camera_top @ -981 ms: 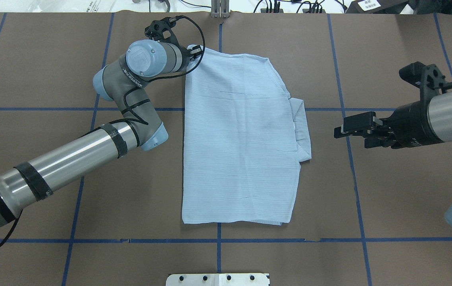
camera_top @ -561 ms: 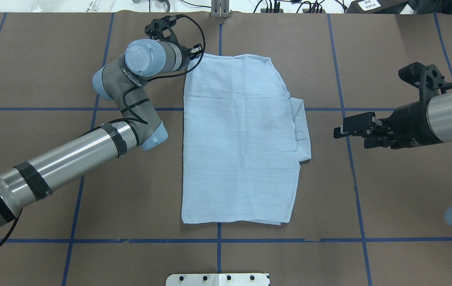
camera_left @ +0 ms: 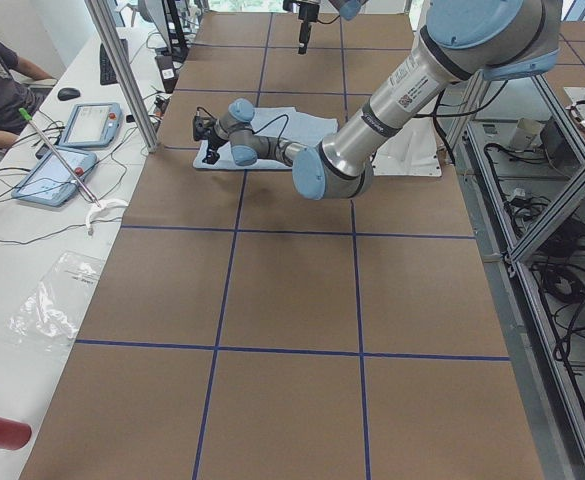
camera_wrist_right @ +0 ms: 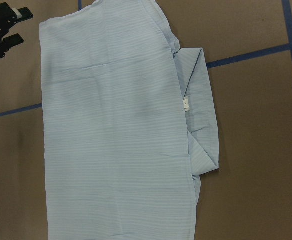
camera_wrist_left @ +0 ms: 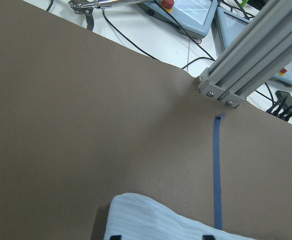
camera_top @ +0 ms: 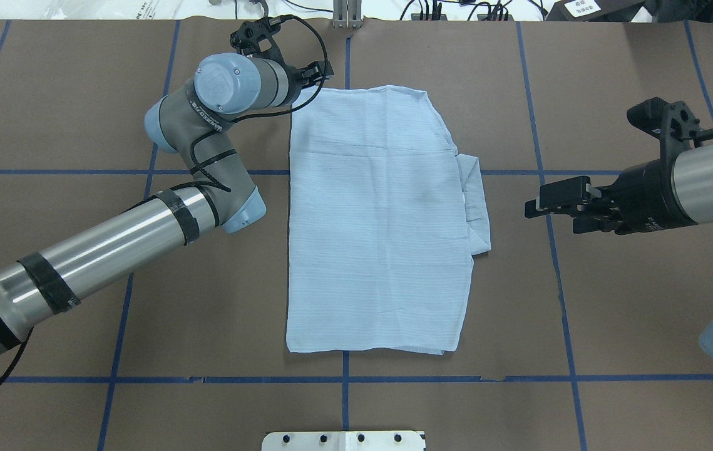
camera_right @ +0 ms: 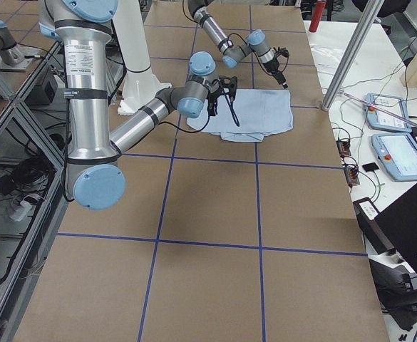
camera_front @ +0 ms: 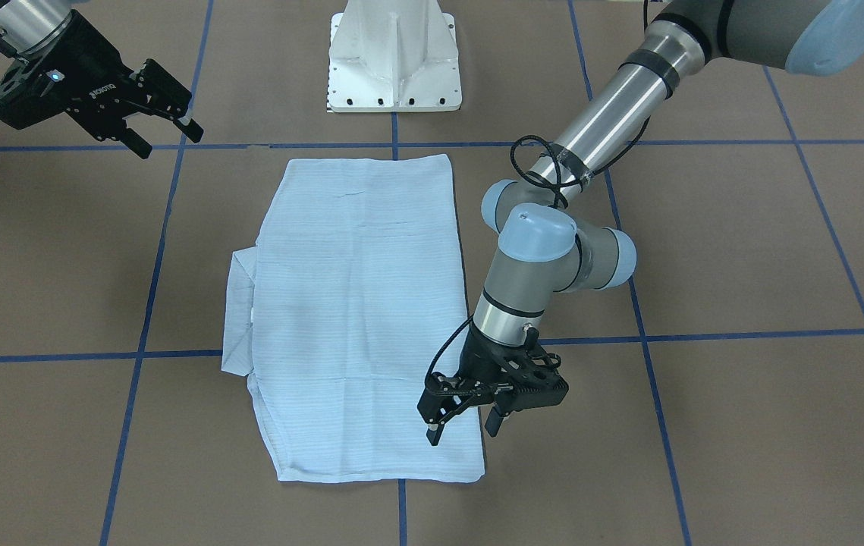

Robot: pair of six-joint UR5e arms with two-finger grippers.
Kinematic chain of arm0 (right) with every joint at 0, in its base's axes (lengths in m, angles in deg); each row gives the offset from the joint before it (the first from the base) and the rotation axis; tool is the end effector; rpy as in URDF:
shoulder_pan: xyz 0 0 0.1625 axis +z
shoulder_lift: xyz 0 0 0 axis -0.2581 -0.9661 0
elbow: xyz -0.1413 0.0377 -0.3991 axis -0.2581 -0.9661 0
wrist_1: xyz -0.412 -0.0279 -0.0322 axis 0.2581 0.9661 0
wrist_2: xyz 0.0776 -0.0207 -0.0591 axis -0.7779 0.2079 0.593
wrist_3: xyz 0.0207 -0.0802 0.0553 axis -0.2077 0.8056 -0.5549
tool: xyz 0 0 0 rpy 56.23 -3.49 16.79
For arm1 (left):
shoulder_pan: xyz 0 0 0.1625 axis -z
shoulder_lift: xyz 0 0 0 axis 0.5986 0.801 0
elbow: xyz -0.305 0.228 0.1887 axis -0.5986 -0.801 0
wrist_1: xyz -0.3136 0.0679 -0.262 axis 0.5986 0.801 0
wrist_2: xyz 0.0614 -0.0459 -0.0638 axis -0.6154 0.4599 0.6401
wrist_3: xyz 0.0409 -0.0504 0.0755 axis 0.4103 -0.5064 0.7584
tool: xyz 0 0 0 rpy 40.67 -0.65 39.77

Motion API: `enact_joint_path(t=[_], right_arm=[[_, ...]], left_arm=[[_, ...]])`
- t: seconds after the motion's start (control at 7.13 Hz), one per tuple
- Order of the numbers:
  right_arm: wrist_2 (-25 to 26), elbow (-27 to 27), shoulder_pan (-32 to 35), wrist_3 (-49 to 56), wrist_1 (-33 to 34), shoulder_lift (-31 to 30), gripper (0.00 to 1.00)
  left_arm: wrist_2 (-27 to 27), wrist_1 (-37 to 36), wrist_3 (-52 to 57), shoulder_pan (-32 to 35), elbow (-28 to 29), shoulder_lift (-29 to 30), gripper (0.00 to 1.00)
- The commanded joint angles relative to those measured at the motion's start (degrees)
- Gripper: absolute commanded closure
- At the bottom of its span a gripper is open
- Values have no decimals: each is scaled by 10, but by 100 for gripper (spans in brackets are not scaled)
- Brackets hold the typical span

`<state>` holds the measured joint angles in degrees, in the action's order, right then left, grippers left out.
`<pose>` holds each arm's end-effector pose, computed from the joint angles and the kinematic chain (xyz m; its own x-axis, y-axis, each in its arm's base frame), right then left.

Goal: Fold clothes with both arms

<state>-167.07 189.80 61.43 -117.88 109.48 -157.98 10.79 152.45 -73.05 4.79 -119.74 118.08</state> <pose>-0.2501 -0.3771 0.2966 0.3293 0.0856 0.9403 -0.1908 0.9814 -0.0225 0.5498 -0.6619 0.2423 0.3324 -0.1303 -0.9341 0.6074 0.7872 0.1064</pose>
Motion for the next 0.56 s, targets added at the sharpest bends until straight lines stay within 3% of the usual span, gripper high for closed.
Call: enact_joint_path(t=[0.0,0.28,0.42], right_arm=[[0,-2,0,6,0,1,0],[-1,-1,0,8,0,1,0],[-1,0,1,9,0,-1,0]], left_arm=[[44,-88,-3,0,-120,-48,2],[109,-229,-4,-10,-348,-174,2],[106,-291,-31,-52,-448,-220,2]])
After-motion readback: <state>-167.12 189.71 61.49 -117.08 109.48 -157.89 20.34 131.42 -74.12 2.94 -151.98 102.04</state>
